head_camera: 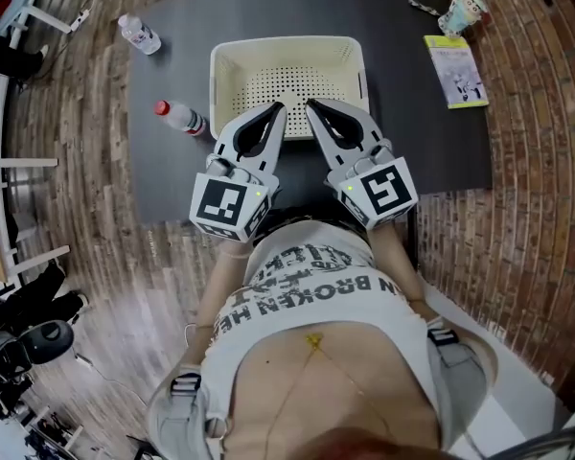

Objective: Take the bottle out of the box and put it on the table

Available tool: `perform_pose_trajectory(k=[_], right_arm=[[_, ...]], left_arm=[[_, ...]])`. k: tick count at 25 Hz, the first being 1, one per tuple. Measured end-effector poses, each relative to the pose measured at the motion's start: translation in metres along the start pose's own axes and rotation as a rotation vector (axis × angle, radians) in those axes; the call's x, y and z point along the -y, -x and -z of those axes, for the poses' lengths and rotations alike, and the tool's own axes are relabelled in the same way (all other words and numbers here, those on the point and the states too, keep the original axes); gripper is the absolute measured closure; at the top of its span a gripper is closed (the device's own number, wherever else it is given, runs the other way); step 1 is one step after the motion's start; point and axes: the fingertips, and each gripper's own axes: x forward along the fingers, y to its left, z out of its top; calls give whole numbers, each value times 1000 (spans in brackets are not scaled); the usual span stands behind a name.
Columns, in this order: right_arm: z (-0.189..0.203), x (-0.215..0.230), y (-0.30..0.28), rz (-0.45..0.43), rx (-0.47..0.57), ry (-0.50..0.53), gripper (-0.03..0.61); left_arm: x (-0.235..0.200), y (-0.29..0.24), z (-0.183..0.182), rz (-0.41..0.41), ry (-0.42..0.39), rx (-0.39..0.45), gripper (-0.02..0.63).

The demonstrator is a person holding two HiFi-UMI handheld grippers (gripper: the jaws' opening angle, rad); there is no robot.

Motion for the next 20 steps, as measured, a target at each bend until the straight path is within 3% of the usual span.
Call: perform_pose_trajectory(k=[20], right_arm=[[6,5,-10,0,-25,-15,571]], left_arm=[[-3,-6,8,21,4,-32,606]])
